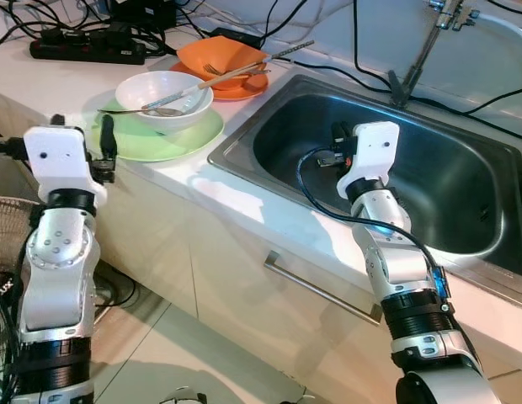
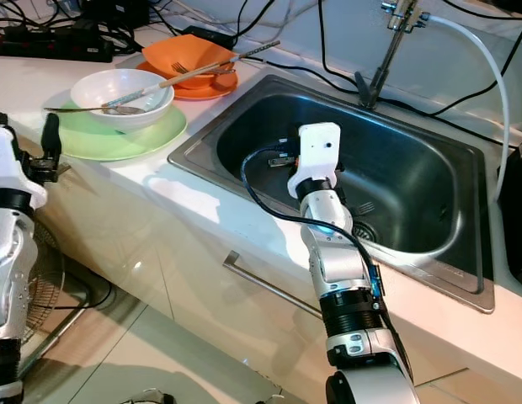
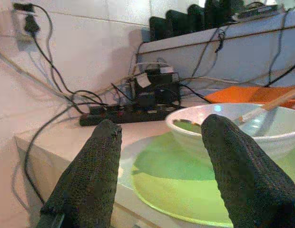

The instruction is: Kitchen organization

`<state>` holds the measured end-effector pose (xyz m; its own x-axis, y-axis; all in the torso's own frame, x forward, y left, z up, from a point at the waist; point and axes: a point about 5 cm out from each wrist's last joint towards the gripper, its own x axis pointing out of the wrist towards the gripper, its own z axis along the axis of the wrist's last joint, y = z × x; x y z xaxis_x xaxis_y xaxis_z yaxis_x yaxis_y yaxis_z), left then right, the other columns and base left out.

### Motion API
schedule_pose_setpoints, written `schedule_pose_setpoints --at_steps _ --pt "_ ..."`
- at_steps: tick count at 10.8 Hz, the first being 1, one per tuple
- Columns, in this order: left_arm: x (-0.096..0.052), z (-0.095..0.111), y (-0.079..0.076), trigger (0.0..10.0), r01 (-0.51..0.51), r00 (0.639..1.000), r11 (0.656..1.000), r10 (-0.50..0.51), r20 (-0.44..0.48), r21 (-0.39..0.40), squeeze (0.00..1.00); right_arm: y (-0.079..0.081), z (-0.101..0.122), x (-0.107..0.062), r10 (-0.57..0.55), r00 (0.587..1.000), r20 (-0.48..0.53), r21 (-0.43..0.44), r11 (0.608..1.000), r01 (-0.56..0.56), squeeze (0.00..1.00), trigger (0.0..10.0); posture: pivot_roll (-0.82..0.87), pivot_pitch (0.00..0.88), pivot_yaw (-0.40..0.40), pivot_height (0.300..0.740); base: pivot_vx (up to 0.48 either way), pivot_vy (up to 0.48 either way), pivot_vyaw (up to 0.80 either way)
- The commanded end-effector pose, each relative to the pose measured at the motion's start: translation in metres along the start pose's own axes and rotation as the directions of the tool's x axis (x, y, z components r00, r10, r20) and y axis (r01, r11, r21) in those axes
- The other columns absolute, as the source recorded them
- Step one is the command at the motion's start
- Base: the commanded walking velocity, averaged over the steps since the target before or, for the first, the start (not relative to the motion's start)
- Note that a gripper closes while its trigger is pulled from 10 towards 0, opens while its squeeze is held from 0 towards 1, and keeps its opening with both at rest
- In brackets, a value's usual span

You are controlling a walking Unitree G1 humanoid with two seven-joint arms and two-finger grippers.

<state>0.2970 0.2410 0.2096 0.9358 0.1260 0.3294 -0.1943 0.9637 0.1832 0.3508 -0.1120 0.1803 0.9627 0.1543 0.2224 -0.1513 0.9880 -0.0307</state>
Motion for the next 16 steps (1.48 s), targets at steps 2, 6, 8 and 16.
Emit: schedule_pose_setpoints --at_steps 2,6,8,16 --pt "0.01 0.002 -0.007 10.0 0.091 0.996 0.995 -0.091 -0.003 -0.034 0.0 -0.001 0.003 0.0 0.0 1.0 0.019 -0.002 1.0 0.0 0.0 10.0 -0.03 0.045 -0.107 0.74 0.0 0.0 0.0" --pt "0.024 0.004 0.0 10.0 0.131 0.991 0.991 -0.131 0.0 -0.034 0.0 -0.001 0.002 -0.001 -0.003 1.0 0.02 -0.002 1.0 0.003 0.0 10.0 -0.03 0.039 -0.102 0.74 0.0 0.0 0.0" --pt "0.03 0.006 0.0 10.0 0.15 0.989 0.988 -0.15 0.007 -0.041 0.0 0.001 0.002 -0.002 0.002 1.0 0.023 0.002 1.0 -0.002 0.0 10.0 -0.03 0.033 -0.097 0.74 0.0 0.0 0.0" --pt "0.042 -0.006 0.006 10.0 0.136 0.989 0.988 -0.141 -0.053 -0.079 0.0 0.002 0.002 -0.003 0.012 1.0 0.021 -0.003 1.0 -0.012 0.0 10.0 -0.04 0.021 -0.097 0.74 0.0 0.0 0.0"
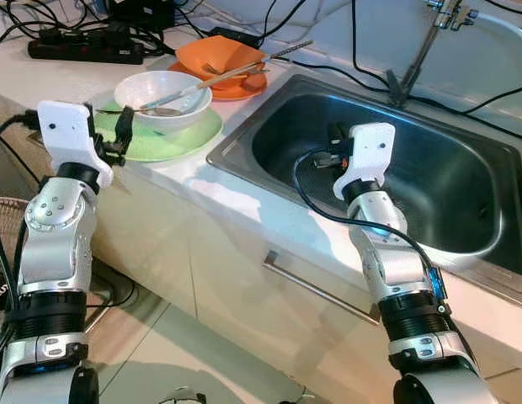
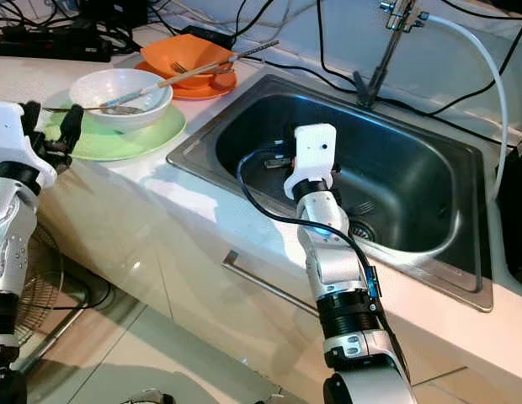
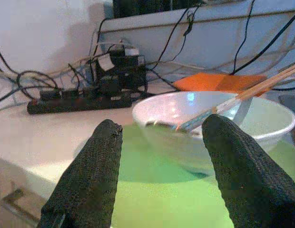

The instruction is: Kitchen organization

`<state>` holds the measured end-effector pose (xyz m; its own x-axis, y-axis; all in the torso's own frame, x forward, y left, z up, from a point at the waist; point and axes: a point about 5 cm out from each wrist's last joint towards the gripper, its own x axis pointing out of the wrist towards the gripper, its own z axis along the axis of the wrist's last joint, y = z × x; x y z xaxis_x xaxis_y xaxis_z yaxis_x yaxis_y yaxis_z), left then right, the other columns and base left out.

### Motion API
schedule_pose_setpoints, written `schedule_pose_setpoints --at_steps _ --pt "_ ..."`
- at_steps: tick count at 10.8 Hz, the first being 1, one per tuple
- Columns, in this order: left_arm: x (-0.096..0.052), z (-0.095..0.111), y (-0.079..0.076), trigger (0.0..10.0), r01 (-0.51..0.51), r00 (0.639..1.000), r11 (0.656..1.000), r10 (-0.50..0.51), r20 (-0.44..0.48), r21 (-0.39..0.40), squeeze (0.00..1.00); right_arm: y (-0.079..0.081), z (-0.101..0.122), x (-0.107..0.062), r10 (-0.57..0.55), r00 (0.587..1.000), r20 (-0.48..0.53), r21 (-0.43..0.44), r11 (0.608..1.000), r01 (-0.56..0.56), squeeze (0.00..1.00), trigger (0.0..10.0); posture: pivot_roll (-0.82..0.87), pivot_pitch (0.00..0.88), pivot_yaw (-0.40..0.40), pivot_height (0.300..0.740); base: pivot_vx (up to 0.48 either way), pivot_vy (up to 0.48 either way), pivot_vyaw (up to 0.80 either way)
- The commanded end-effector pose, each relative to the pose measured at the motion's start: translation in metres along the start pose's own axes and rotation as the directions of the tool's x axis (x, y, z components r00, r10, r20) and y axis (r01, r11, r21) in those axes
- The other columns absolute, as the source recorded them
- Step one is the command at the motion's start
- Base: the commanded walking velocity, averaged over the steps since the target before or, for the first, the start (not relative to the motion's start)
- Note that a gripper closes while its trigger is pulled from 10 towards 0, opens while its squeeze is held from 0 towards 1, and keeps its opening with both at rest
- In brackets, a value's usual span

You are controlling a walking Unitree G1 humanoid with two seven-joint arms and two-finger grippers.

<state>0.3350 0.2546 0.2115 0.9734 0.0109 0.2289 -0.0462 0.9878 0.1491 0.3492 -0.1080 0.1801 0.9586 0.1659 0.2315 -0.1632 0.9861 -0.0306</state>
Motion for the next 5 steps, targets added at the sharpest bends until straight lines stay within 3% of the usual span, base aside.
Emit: schedule_pose_setpoints --at_steps 1,5 --pt "0.006 0.006 0.0 10.0 -0.004 1.0 1.0 0.004 0.015 -0.002 0.0 -0.002 0.002 -0.002 0.002 1.0 0.011 -0.008 1.0 -0.002 0.0 10.0 -0.04 0.02 -0.097 0.74 0.0 0.0 0.0" --pt "0.016 0.005 -0.003 10.0 -0.021 1.0 0.999 0.021 0.011 -0.03 0.0 -0.003 0.002 -0.002 0.002 1.0 0.01 -0.011 1.0 -0.002 0.0 10.0 -0.05 0.029 -0.098 0.74 0.0 0.0 0.0"
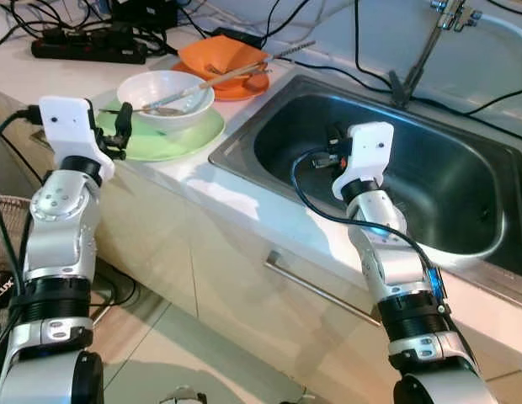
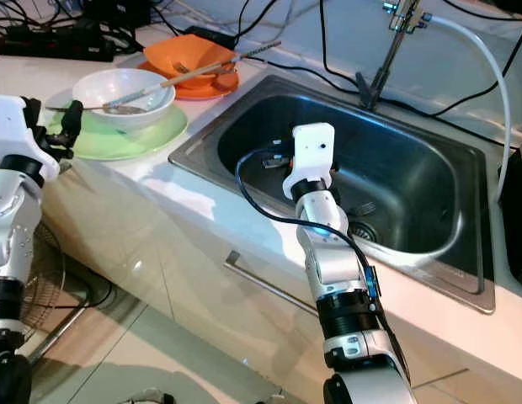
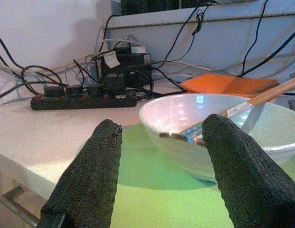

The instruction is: Kitchen organization

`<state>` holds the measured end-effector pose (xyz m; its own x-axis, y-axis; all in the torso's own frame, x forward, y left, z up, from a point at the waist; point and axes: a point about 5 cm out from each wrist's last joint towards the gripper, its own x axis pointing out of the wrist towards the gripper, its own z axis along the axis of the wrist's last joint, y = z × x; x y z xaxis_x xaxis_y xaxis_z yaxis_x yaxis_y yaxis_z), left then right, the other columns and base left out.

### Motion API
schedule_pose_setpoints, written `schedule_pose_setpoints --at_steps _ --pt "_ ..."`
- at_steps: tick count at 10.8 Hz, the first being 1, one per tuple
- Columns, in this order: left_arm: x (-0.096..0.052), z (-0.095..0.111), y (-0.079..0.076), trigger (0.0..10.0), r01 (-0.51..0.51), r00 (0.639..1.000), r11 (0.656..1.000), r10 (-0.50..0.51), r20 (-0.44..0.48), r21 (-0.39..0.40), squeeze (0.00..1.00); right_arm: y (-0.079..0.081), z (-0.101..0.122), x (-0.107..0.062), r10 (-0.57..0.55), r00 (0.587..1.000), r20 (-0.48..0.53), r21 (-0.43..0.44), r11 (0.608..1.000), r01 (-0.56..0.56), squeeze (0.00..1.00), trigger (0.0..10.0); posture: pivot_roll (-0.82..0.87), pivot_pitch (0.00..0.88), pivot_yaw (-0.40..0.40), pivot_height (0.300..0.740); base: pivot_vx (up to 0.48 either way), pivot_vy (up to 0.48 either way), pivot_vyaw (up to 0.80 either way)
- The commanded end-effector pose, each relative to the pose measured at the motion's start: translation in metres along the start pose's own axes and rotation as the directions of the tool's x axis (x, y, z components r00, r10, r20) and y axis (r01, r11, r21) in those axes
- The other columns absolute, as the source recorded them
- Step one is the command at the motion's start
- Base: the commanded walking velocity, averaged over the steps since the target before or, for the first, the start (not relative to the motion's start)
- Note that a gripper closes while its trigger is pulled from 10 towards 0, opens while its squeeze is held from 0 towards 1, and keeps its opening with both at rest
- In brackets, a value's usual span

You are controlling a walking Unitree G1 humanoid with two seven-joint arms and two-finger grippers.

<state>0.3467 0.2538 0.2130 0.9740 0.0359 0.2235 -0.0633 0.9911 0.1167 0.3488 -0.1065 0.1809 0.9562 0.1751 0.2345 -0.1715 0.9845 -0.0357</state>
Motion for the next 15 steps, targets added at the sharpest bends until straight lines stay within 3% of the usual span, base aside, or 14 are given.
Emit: schedule_pose_setpoints --at_steps 1,2,11,15 --pt "0.005 0.005 -0.006 8.3 0.012 1.0 1.0 -0.012 0.021 -0.007 0.0 -0.005 0.001 -0.002 -0.009 1.0 0.005 -0.009 1.0 0.009 0.0 10.0 -0.05 0.033 -0.097 0.74 0.0 0.0 0.0" --pt "0.006 0.004 -0.009 0.0 0.015 1.0 1.0 -0.015 0.02 -0.008 0.0 -0.005 0.001 -0.002 -0.012 1.0 0.004 -0.009 1.0 0.012 0.0 10.0 -0.05 0.036 -0.097 0.74 0.0 0.0 0.0" --pt "0.009 0.009 -0.015 0.0 0.028 0.999 0.999 -0.027 0.044 -0.019 0.0 -0.003 0.0 -0.002 -0.015 1.0 0.001 0.0 1.0 0.015 0.0 10.0 -0.05 0.043 -0.094 0.74 0.0 0.0 0.0" --pt "0.012 0.025 -0.024 0.0 0.076 0.993 0.997 -0.073 0.092 -0.023 0.0 -0.001 0.0 -0.002 -0.011 1.0 -0.001 0.001 1.0 0.011 0.0 10.0 -0.05 0.045 -0.095 0.74 0.0 0.0 0.0"
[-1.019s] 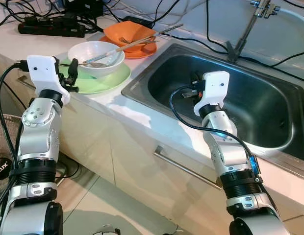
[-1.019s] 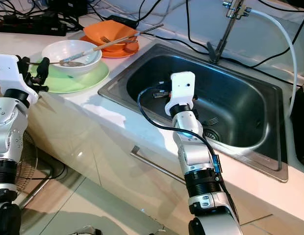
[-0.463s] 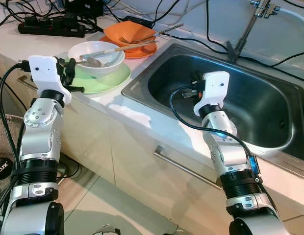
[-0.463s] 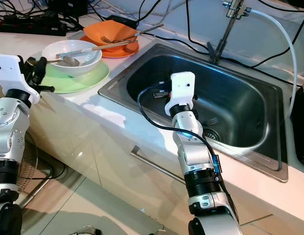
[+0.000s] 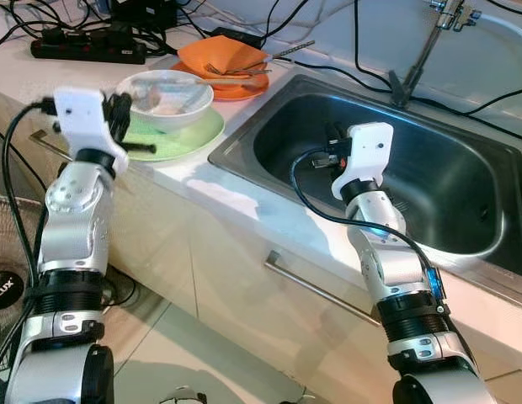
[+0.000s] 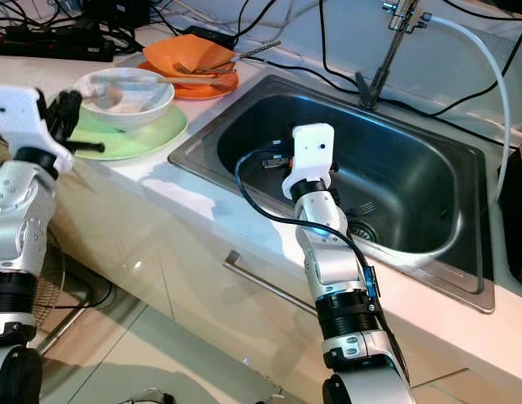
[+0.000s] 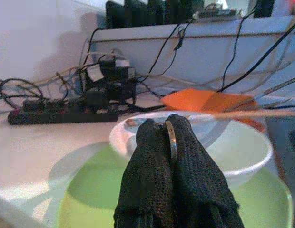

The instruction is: Kitchen organization

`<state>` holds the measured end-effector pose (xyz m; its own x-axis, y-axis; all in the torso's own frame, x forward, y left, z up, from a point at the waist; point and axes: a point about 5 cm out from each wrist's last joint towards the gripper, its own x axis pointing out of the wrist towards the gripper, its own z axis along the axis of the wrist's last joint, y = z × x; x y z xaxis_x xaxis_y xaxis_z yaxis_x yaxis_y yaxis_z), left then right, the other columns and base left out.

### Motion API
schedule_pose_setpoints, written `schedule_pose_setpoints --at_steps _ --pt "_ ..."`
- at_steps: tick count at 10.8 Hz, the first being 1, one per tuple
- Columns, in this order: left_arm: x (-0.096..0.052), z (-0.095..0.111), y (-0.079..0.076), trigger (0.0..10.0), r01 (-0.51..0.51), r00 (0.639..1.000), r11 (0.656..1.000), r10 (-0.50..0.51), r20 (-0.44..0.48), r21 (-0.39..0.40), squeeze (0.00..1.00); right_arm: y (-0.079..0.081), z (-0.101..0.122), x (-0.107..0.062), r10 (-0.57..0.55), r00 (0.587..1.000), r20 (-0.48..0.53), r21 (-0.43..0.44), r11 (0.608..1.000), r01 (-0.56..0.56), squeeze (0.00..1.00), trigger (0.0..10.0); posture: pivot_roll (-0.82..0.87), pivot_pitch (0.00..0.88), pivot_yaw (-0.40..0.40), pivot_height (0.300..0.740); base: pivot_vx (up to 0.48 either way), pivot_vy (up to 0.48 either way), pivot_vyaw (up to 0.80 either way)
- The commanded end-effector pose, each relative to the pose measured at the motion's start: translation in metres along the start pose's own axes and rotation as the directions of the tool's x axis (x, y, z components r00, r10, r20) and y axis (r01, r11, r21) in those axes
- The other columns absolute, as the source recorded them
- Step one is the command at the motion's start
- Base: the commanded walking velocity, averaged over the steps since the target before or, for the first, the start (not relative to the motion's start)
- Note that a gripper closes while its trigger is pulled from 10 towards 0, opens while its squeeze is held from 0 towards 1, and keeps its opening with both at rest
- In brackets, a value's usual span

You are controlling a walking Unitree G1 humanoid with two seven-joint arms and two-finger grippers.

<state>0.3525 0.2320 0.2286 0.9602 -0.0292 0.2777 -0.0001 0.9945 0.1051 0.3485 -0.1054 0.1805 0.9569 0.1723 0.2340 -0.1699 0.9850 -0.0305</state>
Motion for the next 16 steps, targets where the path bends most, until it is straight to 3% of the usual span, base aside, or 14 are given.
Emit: schedule_pose_setpoints --at_steps 1,2,3,4,6,8,9,10,11,12,14,15,16 --pt "0.006 0.017 -0.01 0.0 0.048 0.997 0.999 -0.048 0.053 -0.006 0.0 -0.002 0.0 -0.002 -0.005 1.0 0.0 -0.004 1.0 0.005 0.0 10.0 -0.04 0.046 -0.1 0.74 0.0 0.0 0.0" --pt "0.008 0.024 -0.017 0.0 0.085 0.994 0.996 -0.083 0.071 -0.02 0.0 -0.002 0.0 -0.001 -0.004 1.0 -0.001 -0.003 1.0 0.004 0.0 10.0 -0.04 0.045 -0.101 0.74 0.0 0.0 0.0" --pt "0.009 0.027 -0.024 7.9 0.12 0.99 0.992 -0.117 0.08 -0.031 0.0 -0.002 0.0 -0.001 -0.002 1.0 -0.003 -0.003 1.0 0.002 0.0 10.0 -0.04 0.046 -0.101 0.74 0.0 0.0 0.0" --pt "0.009 0.029 -0.027 10.0 0.139 0.987 0.99 -0.136 0.083 -0.036 0.0 -0.001 -0.001 -0.001 0.0 1.0 -0.004 -0.003 1.0 0.0 0.0 10.0 -0.04 0.046 -0.1 0.74 0.0 0.0 0.0" --pt "0.007 0.029 -0.034 10.0 0.17 0.983 0.984 -0.166 0.076 -0.047 0.0 -0.001 0.0 0.0 0.001 1.0 -0.002 -0.002 1.0 -0.001 0.0 10.0 -0.04 0.044 -0.099 0.74 0.0 0.0 0.0" --pt "0.01 0.05 -0.04 10.0 0.201 0.971 0.978 -0.191 0.144 -0.059 0.0 0.001 0.0 0.0 0.004 1.0 -0.001 0.0 1.0 -0.004 0.0 10.0 -0.04 0.043 -0.1 0.74 0.0 0.0 0.0" --pt "0.014 0.074 -0.048 10.0 0.239 0.95 0.969 -0.218 0.224 -0.069 0.0 0.001 0.0 0.0 0.007 1.0 -0.002 -0.001 1.0 -0.007 0.0 10.0 -0.03 0.043 -0.102 0.74 0.0 0.0 0.0" --pt "0.015 0.084 -0.052 10.0 0.259 0.939 0.963 -0.232 0.254 -0.078 0.0 0.001 0.0 0.0 0.007 1.0 -0.002 -0.001 1.0 -0.007 0.0 10.0 -0.03 0.043 -0.102 0.74 0.0 0.0 0.0" --pt "0.016 0.106 -0.072 10.0 0.372 0.893 0.921 -0.321 0.316 -0.116 0.0 0.0 0.0 0.0 0.005 1.0 -0.001 -0.004 1.0 -0.005 0.0 10.0 -0.03 0.042 -0.102 0.74 0.0 0.0 0.0" --pt "0.016 0.107 -0.081 10.0 0.409 0.881 0.901 -0.348 0.322 -0.144 0.0 0.0 0.0 0.0 0.002 1.0 -0.002 -0.006 1.0 -0.002 0.0 10.0 -0.03 0.042 -0.102 0.74 0.0 0.0 0.0" --pt "0.014 0.094 -0.109 10.0 0.485 0.861 0.845 -0.416 0.292 -0.228 0.0 -0.002 -0.001 0.0 -0.006 1.0 -0.001 -0.032 0.999 0.006 1.0 10.0 -0.04 0.037 -0.09 0.74 0.0 0.0 0.0" --pt "0.01 0.082 -0.126 10.0 0.529 0.844 0.809 -0.471 0.256 -0.255 0.0 -0.002 0.0 -0.001 -0.002 1.0 0.006 -0.061 0.998 0.003 1.0 10.0 -0.04 0.038 -0.085 0.74 0.0 0.0 0.0" --pt "0.007 0.076 -0.132 10.0 0.558 0.829 0.775 -0.51 0.229 -0.296 0.0 -0.004 0.001 -0.002 -0.004 1.0 0.017 -0.122 0.993 0.006 1.0 10.0 -0.05 0.036 -0.078 0.74 0.0 0.0 0.0"
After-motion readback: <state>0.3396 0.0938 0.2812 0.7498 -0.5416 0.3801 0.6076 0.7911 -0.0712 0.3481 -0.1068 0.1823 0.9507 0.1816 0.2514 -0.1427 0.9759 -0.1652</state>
